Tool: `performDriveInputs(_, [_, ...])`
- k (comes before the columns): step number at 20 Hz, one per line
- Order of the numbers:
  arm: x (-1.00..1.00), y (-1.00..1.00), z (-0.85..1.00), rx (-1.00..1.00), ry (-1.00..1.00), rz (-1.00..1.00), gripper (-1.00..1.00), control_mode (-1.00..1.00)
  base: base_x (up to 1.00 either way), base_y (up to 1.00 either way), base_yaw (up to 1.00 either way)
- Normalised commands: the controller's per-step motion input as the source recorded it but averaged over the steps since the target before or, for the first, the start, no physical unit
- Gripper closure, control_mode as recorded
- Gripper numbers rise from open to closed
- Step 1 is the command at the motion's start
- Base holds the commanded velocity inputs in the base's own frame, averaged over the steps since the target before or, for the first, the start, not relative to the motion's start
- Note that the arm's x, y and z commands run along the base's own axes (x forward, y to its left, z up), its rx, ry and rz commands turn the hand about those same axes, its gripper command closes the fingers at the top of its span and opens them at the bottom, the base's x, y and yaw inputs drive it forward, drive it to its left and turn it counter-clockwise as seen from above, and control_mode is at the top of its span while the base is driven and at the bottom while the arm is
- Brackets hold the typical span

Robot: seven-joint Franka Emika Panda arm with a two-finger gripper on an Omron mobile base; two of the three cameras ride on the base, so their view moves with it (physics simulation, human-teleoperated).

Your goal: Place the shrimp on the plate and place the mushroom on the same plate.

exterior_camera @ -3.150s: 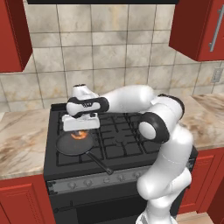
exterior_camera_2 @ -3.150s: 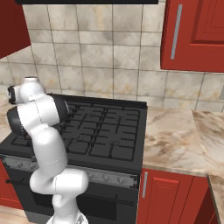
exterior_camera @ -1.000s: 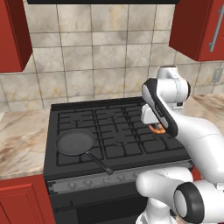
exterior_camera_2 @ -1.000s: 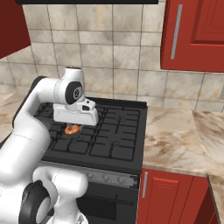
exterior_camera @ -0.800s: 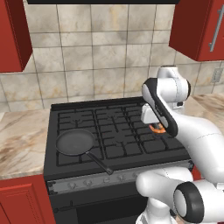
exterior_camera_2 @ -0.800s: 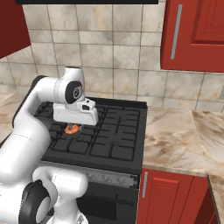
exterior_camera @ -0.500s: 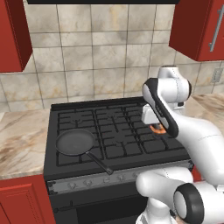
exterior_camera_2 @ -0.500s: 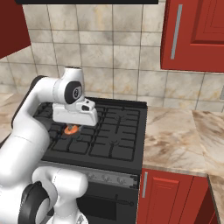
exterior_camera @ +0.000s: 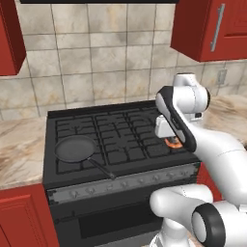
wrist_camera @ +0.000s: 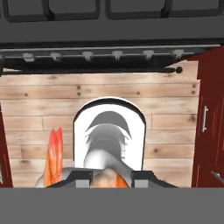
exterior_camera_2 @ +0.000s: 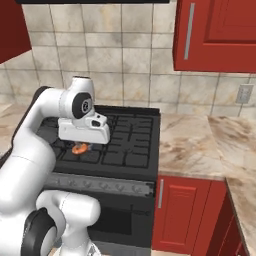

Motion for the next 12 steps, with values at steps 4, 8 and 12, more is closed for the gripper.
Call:
performDriveInputs(4, [0.0, 0.0, 0.0, 0.0, 0.0, 0.0, 1.0, 1.0, -0.61, 0.02, -0.64])
performDriveInputs(8, [0.0, 0.0, 0.0, 0.0, 0.0, 0.0, 1.0, 1.0, -0.54, 0.0, -0.83])
performDriveInputs(12, [0.0, 0.0, 0.0, 0.0, 0.0, 0.0, 1.0, 1.0, -0.43, 0.0, -0.88])
